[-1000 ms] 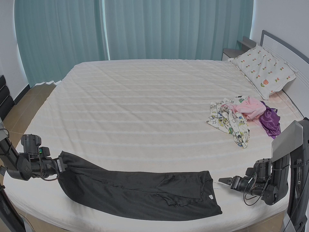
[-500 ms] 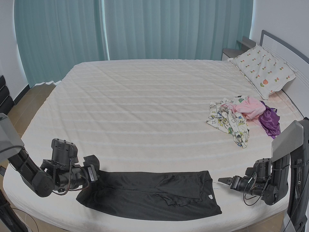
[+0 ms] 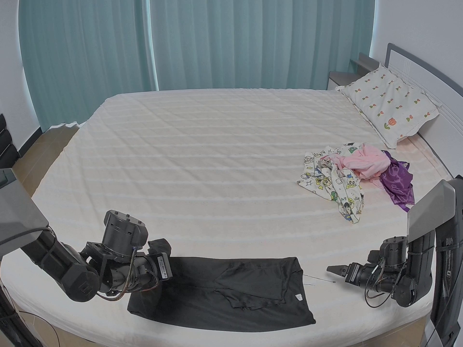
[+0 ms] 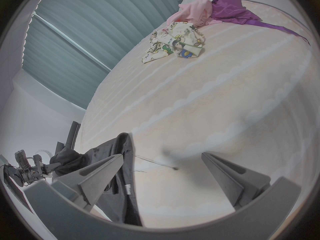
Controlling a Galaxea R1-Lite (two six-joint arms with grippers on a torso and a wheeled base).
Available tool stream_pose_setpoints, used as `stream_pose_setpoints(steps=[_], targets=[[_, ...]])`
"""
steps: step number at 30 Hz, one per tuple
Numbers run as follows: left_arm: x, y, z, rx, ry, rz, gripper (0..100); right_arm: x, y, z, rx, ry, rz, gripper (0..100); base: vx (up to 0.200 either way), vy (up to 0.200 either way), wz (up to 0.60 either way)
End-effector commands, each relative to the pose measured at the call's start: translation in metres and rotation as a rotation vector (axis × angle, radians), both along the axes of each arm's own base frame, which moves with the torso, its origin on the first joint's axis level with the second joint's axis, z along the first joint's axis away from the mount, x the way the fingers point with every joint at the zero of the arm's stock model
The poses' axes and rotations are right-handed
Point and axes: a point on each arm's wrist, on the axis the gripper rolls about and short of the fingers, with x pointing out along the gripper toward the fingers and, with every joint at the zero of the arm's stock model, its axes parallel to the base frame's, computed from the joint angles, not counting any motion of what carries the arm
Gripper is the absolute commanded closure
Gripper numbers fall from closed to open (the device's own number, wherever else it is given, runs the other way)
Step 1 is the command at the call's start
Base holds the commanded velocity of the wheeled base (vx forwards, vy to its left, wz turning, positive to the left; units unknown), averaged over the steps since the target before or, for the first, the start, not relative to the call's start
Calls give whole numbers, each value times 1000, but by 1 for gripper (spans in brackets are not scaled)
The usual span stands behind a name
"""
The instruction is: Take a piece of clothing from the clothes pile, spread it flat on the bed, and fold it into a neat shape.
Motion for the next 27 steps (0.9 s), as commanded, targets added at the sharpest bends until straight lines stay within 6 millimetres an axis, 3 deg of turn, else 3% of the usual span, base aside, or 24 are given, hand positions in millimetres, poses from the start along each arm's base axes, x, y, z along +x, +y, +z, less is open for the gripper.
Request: stream_pose_setpoints(steps=[1, 20, 27], targets=[[1, -15, 0, -12, 8, -33, 100, 0, 2, 1, 1, -11, 6, 0, 0, -200, 0], [1, -53, -17, 4, 35, -116, 100, 0, 3, 1, -1, -12, 14, 0, 0, -200, 0], [5, -65, -32, 11, 70, -122, 100, 0, 3, 1, -1, -10, 14, 0, 0, -171, 0]])
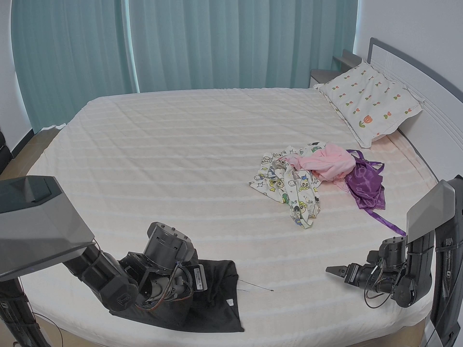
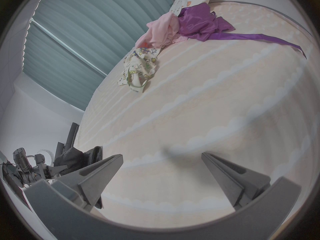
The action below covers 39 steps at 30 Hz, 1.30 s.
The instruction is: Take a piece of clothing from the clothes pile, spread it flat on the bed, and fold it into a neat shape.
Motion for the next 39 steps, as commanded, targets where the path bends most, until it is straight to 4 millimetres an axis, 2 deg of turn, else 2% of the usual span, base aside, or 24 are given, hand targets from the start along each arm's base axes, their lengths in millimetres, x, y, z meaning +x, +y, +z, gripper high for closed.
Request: stream_pose_setpoints(steps=[1, 8, 11, 12, 18, 24, 29, 39], targets=[[0, -8, -11, -2, 30, -1, 100, 1, 0, 1, 2, -12, 0, 0, 0, 0, 0], [4, -14, -8, -44, 27, 24, 100, 0, 2, 0, 0, -8, 10, 0, 0, 0, 0], [3, -16, -14, -33, 41, 18, 100, 0, 2, 0, 0, -8, 10, 0, 0, 0, 0], [3, -16, -16, -31, 46, 17, 0, 0, 2, 0, 0, -8, 10, 0, 0, 0, 0], [3, -18, -10, -94, 24, 41, 0, 0, 2, -1, -1, -5, 10, 0, 0, 0, 0], [-5, -18, 8, -211, -71, 47, 0, 0, 2, -1, -1, -5, 10, 0, 0, 0, 0], [-16, -6, 9, -245, -42, 95, 0, -2, 3, -1, -1, 1, 13, 0, 0, 0, 0], [-42, 15, 6, -357, 42, 188, 0, -3, 7, 0, 0, -2, 25, 0, -200, 0, 0]])
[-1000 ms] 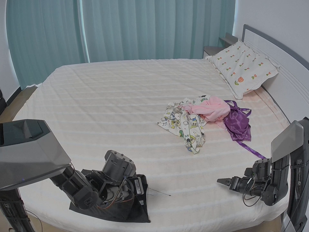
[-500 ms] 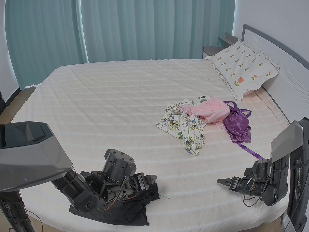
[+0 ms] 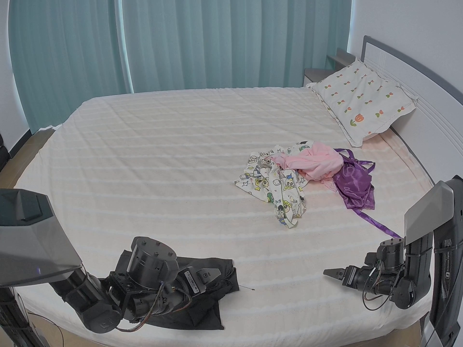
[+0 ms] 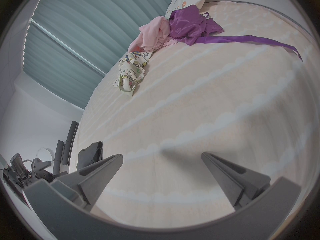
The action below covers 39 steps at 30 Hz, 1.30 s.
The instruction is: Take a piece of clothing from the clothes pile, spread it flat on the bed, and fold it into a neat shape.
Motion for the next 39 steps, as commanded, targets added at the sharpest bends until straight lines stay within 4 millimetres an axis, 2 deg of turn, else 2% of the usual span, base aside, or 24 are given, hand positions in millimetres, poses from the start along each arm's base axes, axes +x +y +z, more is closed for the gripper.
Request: stream_pose_setpoints(steps=[1, 7, 14, 21, 22, 25, 36, 39], targets=[[-11, 10, 0, -19, 23, 17, 0, 0, 2, 1, 2, -13, 3, 0, -200, 0, 0], [-5, 23, -5, -16, 41, 82, 0, 1, 3, 1, 0, -12, 5, 0, -33, 0, 0], [-2, 25, -2, -71, 56, 136, 0, -2, 7, 1, -2, -9, 22, 0, 0, 0, 0], [9, 46, -3, -112, 87, 198, 0, 1, 12, 4, 0, -33, 35, 0, 0, 200, 0], [13, 53, -2, -151, 105, 203, 0, 3, 17, 13, 12, -67, 48, 0, 0, 200, 0], [16, 62, 2, -177, 100, 214, 0, 2, 25, 21, 40, -84, 50, 0, 0, 200, 0], [18, 70, -1, -197, 132, 189, 0, 5, 45, 27, 0, -140, 12, 0, 0, 200, 0], [21, 75, -1, -206, 132, 204, 0, 9, 53, 32, -47, -199, -52, 0, 0, 200, 0]])
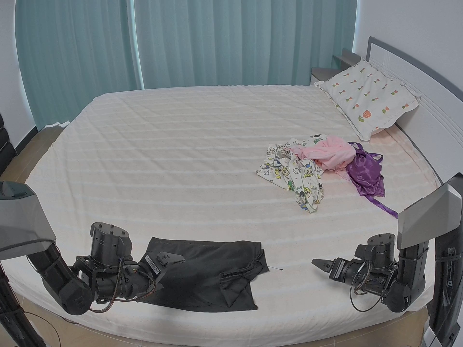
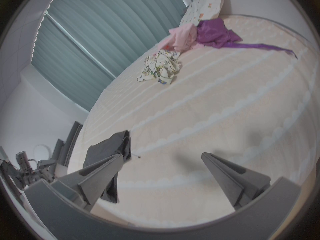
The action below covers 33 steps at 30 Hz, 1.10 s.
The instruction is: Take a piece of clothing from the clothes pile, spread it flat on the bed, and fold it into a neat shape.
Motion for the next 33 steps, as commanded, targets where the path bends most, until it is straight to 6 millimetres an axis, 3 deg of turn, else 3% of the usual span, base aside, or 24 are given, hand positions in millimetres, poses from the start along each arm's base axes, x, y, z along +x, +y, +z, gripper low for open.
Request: stream_pose_setpoints(steps=[1, 8, 16, 23, 33], targets=[[3, 8, 0, -7, 0, 19, 0, 3, 15, 10, -24, -79, -26, 0, 0, 200, 0], [4, 9, 0, -8, 1, 22, 0, -6, 36, 10, -43, -90, 27, 0, 0, 200, 0], [8, 12, -3, -13, 12, 29, 0, -4, 63, 3, -87, -138, 13, 0, 0, 200, 0], [9, 13, -4, -26, 20, 18, 0, -5, 70, -4, -128, -145, 19, 0, 0, 200, 0], [10, 13, -8, -9, 8, 1, 0, -6, 66, -11, -263, -158, 44, 0, 0, 0, 0]])
